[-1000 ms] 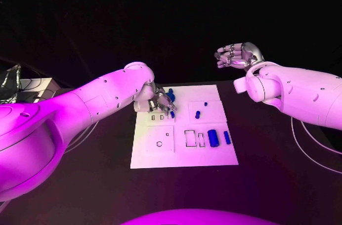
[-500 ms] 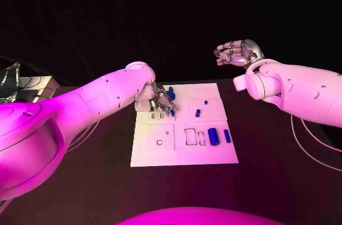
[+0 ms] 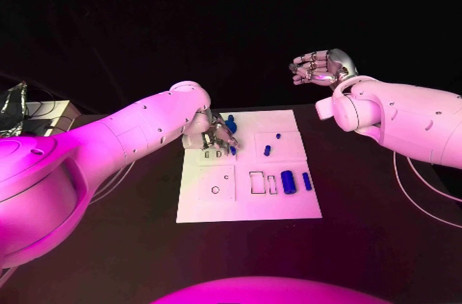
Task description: Assemble the parts on the task board
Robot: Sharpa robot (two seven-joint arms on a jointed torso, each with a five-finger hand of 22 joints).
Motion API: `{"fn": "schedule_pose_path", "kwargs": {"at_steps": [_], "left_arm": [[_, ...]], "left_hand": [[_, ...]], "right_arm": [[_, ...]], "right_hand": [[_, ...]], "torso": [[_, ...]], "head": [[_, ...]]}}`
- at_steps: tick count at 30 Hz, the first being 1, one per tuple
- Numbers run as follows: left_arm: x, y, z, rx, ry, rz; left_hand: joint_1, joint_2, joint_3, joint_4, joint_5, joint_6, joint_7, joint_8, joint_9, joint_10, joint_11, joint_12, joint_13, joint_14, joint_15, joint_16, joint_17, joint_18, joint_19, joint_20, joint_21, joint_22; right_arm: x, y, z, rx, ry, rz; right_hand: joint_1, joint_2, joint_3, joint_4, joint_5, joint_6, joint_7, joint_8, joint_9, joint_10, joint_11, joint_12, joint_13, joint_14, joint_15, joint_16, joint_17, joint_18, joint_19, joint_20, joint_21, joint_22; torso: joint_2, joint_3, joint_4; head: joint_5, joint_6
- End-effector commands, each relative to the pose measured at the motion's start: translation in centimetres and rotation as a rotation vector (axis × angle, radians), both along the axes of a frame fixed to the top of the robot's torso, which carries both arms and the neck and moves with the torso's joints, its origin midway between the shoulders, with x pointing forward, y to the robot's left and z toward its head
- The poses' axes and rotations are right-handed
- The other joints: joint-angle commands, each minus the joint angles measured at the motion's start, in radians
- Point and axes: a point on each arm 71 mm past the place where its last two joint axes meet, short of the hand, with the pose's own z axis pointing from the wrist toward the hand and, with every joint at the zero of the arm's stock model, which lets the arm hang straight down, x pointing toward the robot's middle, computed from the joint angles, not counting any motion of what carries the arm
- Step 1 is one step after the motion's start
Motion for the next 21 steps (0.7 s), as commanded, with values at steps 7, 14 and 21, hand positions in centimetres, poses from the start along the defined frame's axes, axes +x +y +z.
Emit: {"fn": "schedule_pose_path", "kwargs": {"at_steps": [7,14,21], "left_arm": [[-0.20,-0.52,0.08,-0.020,-0.003,-0.007],[-0.17,-0.44,0.11,-0.034,-0.006,0.004],[-0.16,-0.23,0.13,-0.054,-0.005,0.019]], "left_hand": [[0.082,0.011,0.063,-0.047,0.001,-0.015,-0.003,0.000,0.026,-0.012,-0.004,-0.012,-0.011,0.084,-0.010,0.002,0.216,-0.014,-0.001,-0.005,0.000,0.003],[0.114,0.024,0.122,-0.079,0.001,-0.022,-0.002,-0.014,0.035,-0.026,-0.004,-0.028,-0.033,0.084,-0.010,0.001,0.215,-0.013,-0.003,-0.006,-0.001,0.001],[0.135,0.040,0.185,-0.112,0.001,-0.028,0.002,-0.033,0.042,-0.035,-0.002,-0.042,-0.050,0.083,-0.008,-0.001,0.213,-0.012,-0.006,-0.004,-0.003,-0.002]], "right_arm": [[-0.01,0.23,0.12,-0.009,-0.008,0.017],[-0.01,0.24,0.12,-0.009,-0.007,0.018],[0.01,0.26,0.12,-0.013,-0.006,0.021]], "right_hand": [[0.004,0.005,-0.008,0.000,-0.009,0.008,0.054,-0.007,-0.002,0.005,0.004,-0.005,-0.001,-0.001,0.005,-0.006,-0.002,0.013,-0.006,-0.001,-0.001,-0.003],[0.004,0.005,-0.008,0.000,-0.009,0.008,0.054,-0.007,-0.002,0.005,0.004,-0.005,-0.001,-0.001,0.005,-0.006,-0.002,0.013,-0.006,-0.001,-0.001,-0.003],[0.005,0.005,-0.007,0.000,-0.010,0.008,0.055,-0.007,-0.002,0.005,0.004,-0.005,-0.001,-0.001,0.005,-0.006,-0.002,0.013,-0.006,0.000,-0.001,-0.005]], "torso": [[0.001,0.0004,0.0005],[0.000,0.0007,0.0002],[0.000,0.0007,-0.0002]], "head": [[0.000,-0.001],[0.001,-0.004],[0.000,-0.004]]}}
